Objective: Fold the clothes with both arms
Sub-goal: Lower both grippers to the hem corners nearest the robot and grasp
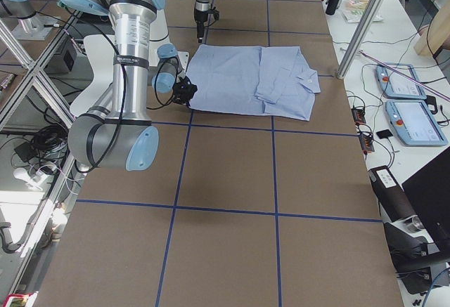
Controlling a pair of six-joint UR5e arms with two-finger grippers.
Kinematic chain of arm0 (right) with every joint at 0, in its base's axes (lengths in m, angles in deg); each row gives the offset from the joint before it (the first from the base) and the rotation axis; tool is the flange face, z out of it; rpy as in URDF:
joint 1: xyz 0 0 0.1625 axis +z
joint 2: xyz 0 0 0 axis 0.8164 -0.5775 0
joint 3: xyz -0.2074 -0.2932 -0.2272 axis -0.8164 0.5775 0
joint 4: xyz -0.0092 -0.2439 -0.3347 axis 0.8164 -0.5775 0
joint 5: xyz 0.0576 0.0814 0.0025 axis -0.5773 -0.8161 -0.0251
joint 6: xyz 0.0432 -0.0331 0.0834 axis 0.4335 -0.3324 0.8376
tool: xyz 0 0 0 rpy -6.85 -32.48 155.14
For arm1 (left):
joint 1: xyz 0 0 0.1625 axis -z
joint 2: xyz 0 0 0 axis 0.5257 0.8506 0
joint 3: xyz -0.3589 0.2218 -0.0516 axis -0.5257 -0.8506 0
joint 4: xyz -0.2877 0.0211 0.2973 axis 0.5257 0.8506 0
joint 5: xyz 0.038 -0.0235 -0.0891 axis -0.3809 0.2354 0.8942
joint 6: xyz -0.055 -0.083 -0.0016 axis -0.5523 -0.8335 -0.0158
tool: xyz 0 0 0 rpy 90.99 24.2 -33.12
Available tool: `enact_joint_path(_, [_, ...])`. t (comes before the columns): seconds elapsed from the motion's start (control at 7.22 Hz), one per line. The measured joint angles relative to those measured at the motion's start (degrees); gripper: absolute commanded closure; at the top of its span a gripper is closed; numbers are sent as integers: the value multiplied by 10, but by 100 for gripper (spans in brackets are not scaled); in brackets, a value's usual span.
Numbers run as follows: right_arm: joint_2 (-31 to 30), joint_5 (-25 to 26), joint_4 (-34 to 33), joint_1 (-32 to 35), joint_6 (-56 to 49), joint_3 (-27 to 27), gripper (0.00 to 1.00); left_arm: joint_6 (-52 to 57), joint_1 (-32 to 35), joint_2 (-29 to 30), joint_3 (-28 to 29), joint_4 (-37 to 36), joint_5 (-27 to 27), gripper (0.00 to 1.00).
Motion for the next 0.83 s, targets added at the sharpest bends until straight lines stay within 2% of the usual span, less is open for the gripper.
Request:
enact_joint_path(0.55, [0, 0, 0, 1, 0, -2, 100, 1, -1, 26, 30, 0, -3, 40])
enact_joint_path(0.69, [0, 0, 0, 1, 0, -3, 100, 2, -1, 27, 33, 0, -8, 47])
enact_joint_path(0.83, [0, 1, 0, 1, 0, -3, 100, 2, -1, 28, 33, 0, -13, 48])
